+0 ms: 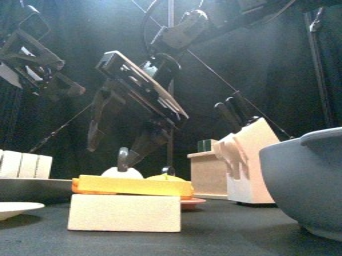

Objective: Hand over squash half

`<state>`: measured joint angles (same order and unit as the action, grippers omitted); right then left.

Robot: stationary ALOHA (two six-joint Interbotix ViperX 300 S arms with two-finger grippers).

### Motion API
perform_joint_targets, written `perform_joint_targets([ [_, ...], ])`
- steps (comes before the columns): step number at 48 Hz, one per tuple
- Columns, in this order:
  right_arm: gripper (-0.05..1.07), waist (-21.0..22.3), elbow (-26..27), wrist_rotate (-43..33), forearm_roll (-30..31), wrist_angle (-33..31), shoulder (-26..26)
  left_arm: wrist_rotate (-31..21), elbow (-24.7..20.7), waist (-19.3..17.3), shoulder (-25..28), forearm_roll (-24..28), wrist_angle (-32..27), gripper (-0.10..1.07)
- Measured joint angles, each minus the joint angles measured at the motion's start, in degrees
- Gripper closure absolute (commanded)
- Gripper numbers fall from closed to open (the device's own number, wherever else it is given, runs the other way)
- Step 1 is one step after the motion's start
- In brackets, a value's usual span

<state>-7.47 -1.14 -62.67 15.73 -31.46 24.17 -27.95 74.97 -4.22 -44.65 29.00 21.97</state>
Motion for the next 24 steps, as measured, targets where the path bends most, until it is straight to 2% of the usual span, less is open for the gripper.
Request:
perform_joint_targets([
  [16,0.08,-1.3,0.6,0.0,1.1,-0.4,0.7,0.0,0.6,0.0,0.0,-0.1,-0.2,-0.06],
  [24,0.08,-1.2,0.3,0.0,2.6,-3.8,-0.3,0.0,0.5,0.0,0.0,-0.1,-0.4,-0.06],
])
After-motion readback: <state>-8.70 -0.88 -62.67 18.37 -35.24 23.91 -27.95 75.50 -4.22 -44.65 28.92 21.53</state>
